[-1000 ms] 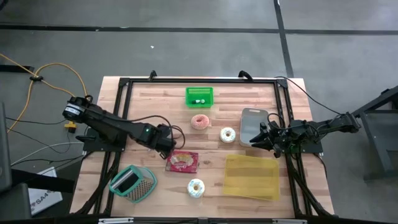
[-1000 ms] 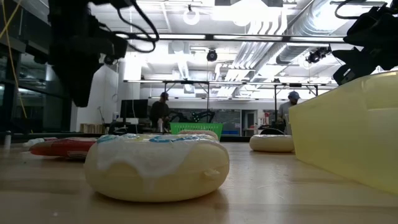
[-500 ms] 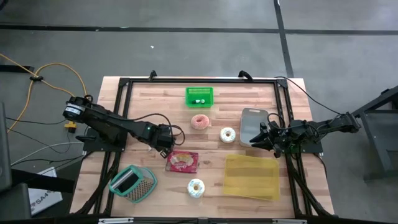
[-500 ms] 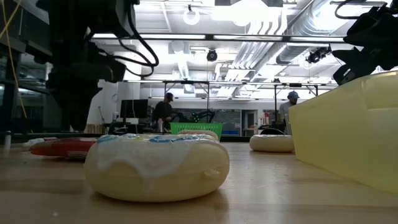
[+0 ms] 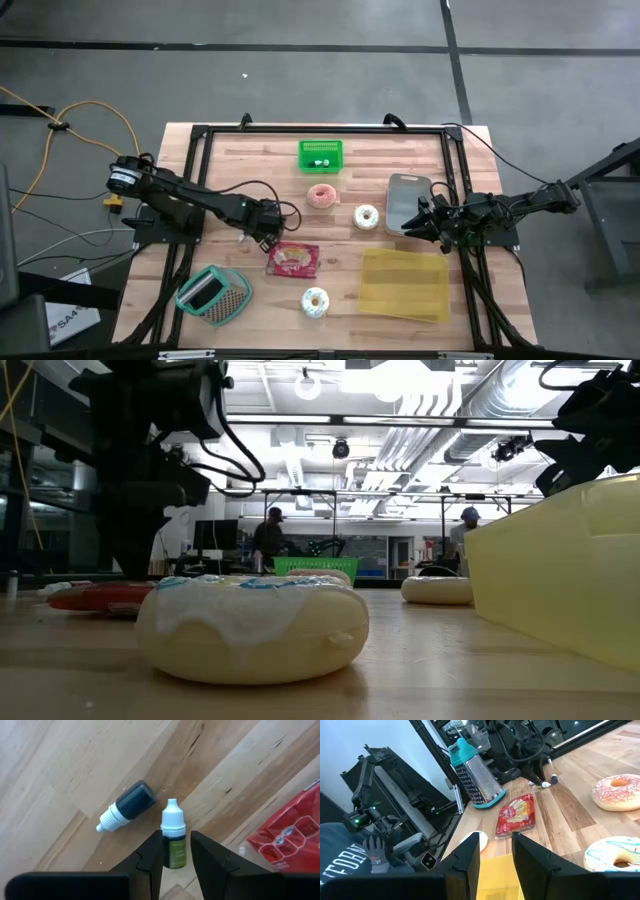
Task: Pick & Place Food Item
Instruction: Put the green food coloring bottle into the green bin
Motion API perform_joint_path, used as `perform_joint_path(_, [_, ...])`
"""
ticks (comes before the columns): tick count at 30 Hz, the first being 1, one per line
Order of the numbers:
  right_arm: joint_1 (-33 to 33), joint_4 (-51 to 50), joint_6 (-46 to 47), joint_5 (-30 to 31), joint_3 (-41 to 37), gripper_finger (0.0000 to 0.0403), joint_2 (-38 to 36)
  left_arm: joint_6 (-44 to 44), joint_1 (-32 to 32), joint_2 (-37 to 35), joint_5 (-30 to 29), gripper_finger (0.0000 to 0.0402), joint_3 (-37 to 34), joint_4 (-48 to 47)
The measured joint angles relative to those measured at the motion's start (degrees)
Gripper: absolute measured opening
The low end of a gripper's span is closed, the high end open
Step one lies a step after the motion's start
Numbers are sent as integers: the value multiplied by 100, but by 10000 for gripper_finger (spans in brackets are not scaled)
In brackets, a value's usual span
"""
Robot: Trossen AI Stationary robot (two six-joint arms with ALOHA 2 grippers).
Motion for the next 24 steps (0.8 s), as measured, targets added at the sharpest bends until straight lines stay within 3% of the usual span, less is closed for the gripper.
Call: perform_joint_path(24, [2,-16,1,1,0,100,33,188,113,421,203,93,4,214])
